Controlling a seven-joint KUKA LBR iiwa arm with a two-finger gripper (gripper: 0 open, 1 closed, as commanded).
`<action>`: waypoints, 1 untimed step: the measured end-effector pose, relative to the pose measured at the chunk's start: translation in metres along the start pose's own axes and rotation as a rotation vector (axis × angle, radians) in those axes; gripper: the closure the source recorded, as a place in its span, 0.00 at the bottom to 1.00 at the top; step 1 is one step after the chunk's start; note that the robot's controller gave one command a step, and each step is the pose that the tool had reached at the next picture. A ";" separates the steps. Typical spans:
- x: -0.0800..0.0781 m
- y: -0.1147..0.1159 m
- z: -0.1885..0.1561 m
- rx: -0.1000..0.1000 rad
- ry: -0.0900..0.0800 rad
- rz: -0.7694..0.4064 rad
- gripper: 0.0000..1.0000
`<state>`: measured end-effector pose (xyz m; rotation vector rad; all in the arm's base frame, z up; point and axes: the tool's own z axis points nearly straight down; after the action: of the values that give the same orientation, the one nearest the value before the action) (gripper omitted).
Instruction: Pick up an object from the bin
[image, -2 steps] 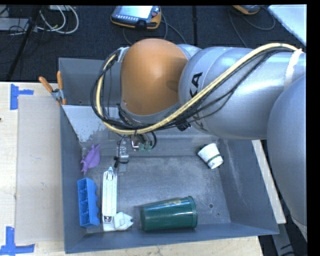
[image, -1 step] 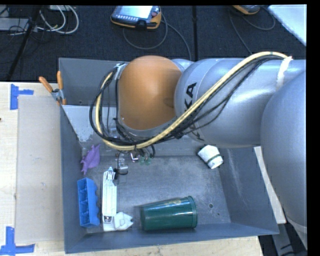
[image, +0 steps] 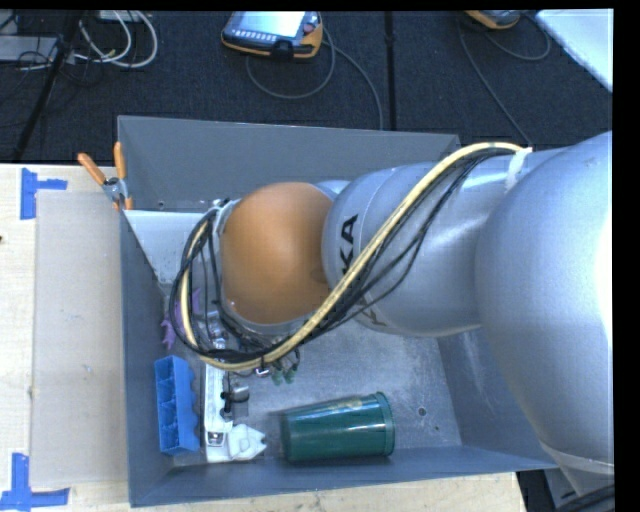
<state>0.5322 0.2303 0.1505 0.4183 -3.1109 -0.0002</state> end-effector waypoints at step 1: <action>0.004 0.008 0.025 -0.001 0.004 -0.121 0.00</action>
Offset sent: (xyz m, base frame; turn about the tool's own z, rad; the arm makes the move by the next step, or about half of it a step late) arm 0.0034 0.0086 -0.0805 -0.2912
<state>0.5267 0.2367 0.1253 0.6053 -3.0762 -0.0005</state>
